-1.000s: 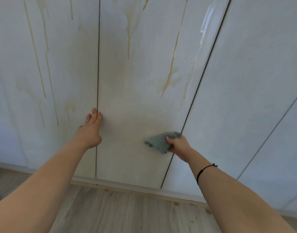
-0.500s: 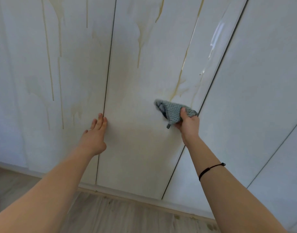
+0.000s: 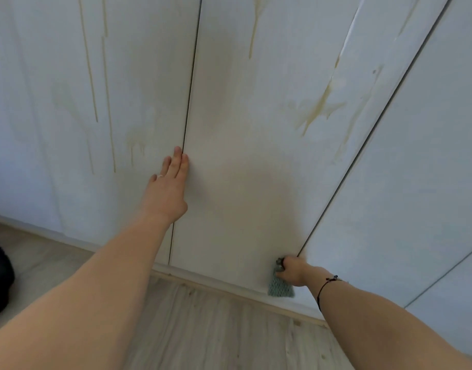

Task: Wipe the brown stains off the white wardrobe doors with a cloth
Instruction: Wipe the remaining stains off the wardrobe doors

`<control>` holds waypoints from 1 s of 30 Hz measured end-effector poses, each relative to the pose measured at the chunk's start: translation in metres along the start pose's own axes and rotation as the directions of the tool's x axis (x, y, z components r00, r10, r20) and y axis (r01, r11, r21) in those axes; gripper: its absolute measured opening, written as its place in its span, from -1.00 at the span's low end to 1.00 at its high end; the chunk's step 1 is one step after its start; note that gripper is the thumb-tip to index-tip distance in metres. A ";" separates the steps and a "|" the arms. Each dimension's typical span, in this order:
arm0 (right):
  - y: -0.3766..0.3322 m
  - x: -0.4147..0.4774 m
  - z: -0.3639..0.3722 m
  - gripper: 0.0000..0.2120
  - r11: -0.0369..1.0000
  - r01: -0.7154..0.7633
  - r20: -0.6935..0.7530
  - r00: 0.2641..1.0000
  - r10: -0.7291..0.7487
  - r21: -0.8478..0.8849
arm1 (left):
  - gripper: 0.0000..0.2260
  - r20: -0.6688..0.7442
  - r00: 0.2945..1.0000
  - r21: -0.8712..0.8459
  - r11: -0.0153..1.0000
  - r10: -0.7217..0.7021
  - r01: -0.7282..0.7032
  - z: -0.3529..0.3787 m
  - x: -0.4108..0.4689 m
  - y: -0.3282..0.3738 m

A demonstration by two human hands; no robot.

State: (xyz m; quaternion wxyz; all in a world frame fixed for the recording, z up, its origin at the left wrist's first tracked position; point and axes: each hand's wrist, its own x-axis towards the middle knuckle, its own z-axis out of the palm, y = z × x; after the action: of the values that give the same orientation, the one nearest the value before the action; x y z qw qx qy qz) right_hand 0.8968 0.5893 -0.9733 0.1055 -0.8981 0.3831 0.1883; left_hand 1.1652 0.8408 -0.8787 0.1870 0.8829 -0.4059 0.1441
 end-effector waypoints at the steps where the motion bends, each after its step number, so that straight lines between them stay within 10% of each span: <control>1: -0.009 0.003 0.005 -0.81 1.000 0.009 0.039 0.999 -0.009 -0.004 | -0.07 -0.018 1.000 -0.012 1.000 -0.005 0.004 0.003 0.000 0.003; 7: -0.062 0.013 0.003 -0.75 0.919 0.055 -0.004 0.998 -0.058 0.391 | -0.08 -0.067 0.998 -0.046 0.999 -0.019 0.016 0.012 0.000 0.008; 11: -0.098 -0.004 -0.027 -0.93 0.413 0.132 -0.148 0.989 0.006 0.901 | -0.06 -0.046 0.999 -0.033 0.999 -0.002 0.001 0.007 -0.002 0.003; 18: -0.113 -0.065 -0.182 -0.90 -0.152 0.635 -0.577 0.760 0.299 0.758 | -0.08 -0.011 1.000 -0.011 1.000 0.007 -0.007 -0.013 -0.007 0.000; 21: -0.073 -0.079 -0.194 -0.91 -0.129 0.708 -0.614 0.676 0.407 0.694 | -0.14 -0.063 0.998 0.034 0.999 0.006 -0.004 -0.023 -0.007 0.008; 26: -0.033 -0.066 -0.125 -0.82 0.206 0.558 -0.591 0.711 0.382 0.804 | -0.37 -0.287 0.957 -0.016 0.998 0.047 -0.054 -0.035 0.003 0.026; 30: -0.033 -0.058 -0.128 -0.57 0.483 0.540 -0.720 0.587 0.370 0.689 | -0.40 -0.470 0.881 -0.158 0.987 -0.053 -0.025 -0.059 0.017 0.046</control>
State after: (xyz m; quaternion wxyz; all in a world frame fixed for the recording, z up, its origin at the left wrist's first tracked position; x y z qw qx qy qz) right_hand 0.9172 0.6067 -0.8314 0.3694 -0.7128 0.3719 -0.4660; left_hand 1.1339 0.8281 -0.8099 0.3511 0.8062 -0.3517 0.3210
